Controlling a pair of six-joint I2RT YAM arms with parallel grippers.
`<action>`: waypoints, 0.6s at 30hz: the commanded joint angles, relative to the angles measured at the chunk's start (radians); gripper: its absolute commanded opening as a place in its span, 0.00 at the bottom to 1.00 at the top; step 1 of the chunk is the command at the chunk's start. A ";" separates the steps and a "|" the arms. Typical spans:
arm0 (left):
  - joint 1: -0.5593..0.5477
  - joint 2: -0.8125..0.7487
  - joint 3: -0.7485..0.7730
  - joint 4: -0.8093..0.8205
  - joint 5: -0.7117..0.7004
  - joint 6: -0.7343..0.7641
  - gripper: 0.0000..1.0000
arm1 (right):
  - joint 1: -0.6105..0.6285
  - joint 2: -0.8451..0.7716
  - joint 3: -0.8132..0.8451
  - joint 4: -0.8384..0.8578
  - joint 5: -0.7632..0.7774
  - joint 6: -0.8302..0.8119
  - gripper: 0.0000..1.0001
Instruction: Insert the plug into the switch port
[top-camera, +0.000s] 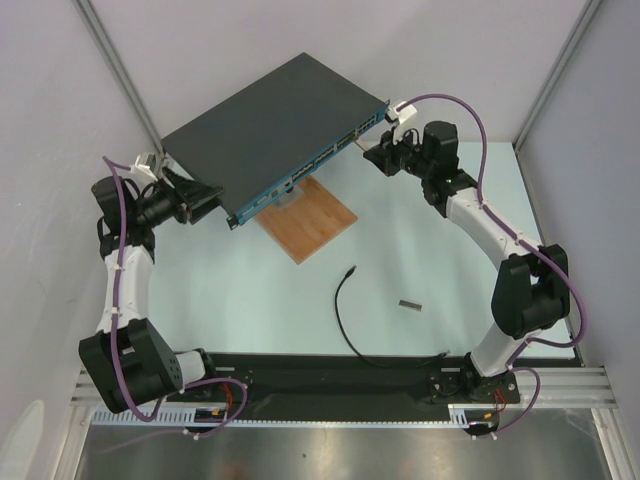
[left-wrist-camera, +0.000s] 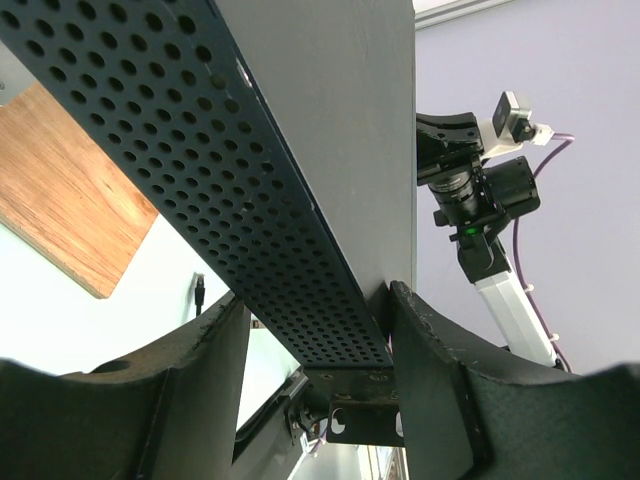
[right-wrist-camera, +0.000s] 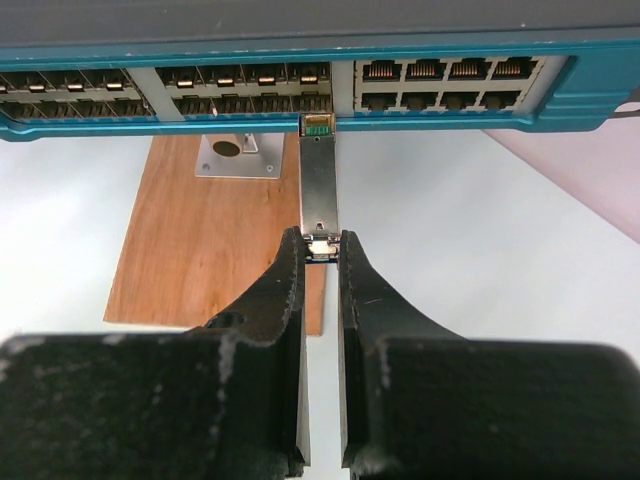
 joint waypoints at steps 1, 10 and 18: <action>-0.054 0.036 0.022 0.039 -0.008 0.080 0.00 | 0.003 0.008 0.058 0.039 -0.004 -0.007 0.00; -0.055 0.041 0.021 0.042 -0.010 0.082 0.00 | 0.003 -0.009 0.065 0.037 -0.013 0.006 0.00; -0.055 0.041 0.021 0.042 -0.007 0.082 0.00 | -0.004 -0.032 0.053 0.027 -0.019 0.003 0.00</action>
